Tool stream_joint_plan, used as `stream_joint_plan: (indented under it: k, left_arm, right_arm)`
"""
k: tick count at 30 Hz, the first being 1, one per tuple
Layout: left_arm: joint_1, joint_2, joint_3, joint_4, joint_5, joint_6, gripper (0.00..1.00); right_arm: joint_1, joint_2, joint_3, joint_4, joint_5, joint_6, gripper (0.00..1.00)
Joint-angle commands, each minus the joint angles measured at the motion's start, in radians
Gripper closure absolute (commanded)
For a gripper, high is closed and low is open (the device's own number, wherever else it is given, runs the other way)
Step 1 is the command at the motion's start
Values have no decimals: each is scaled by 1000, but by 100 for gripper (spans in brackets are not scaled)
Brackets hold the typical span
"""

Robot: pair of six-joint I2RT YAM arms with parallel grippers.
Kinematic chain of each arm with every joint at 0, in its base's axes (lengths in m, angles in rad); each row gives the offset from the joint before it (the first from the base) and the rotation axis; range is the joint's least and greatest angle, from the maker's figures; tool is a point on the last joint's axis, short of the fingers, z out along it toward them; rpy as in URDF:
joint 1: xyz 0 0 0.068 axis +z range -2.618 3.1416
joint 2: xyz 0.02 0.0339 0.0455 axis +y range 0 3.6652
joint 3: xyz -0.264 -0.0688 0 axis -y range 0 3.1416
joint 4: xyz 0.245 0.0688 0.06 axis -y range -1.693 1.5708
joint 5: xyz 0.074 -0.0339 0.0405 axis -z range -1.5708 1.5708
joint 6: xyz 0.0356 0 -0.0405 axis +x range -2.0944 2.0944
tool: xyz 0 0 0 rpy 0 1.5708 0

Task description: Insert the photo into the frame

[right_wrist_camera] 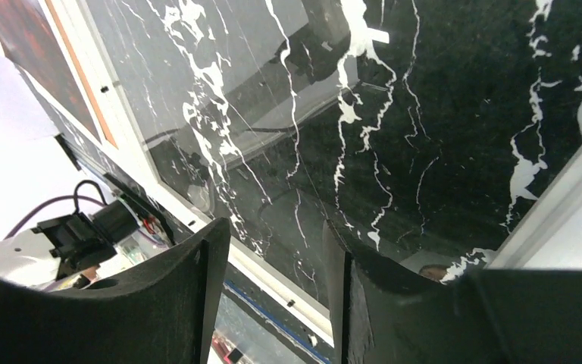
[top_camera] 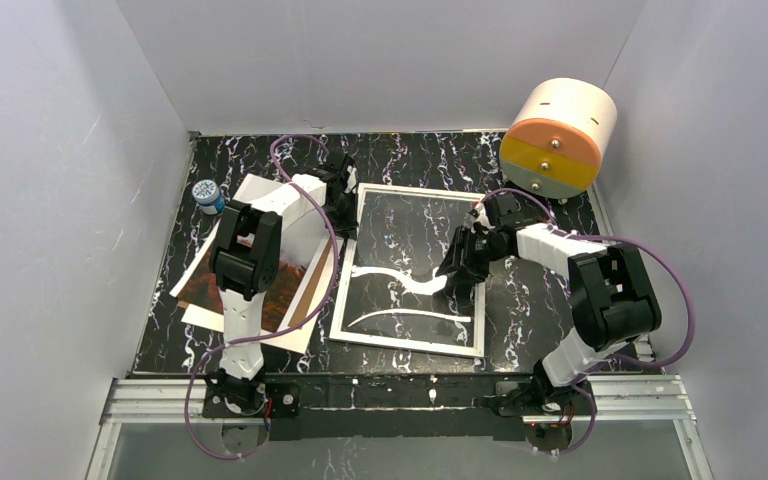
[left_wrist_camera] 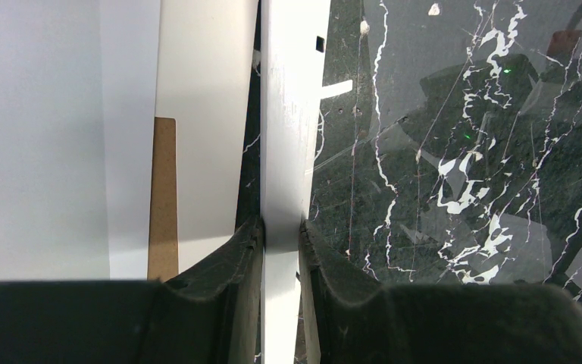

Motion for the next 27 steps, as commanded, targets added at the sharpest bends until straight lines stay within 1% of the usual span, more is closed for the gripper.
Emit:
stream_joint_plan:
  k: [1,6,9,13,15,19,21,24,27]
  left_arm:
    - [6,59,-41,-92,-61,30,91]
    - [6,62,-38,-91,-58,28,91]
    - [5,63,-39,-91,-58,25,91]
    - [6,61,-41,-90,-56,25,91]
    - [5,61,-42,-89,-55,25,91]
    - [6,59,-41,-89,-57,25,90]
    - [6,61,-40,-89,-56,25,91]
    - [6,61,-42,-88,-55,24,91]
    - [6,59,-48,-85,-55,24,90]
  right_arm:
    - [3,23,17,-97,-10,-52,44]
    - [3,47,23,-213,6,-91,45]
    - [4,43,16,-227,25,-97,46]
    - [16,28,16,-216,58,-105,51]
    - [47,7,15,-176,9,-113,53]
    - [139,-8,10,-108,-116,-128,60]
    - [186,8,5,-99,-133,-131,64]
    - [224,36,-22,-90,-134,-128,73]
    - [235,41,-47,-90,-129,-135,74]
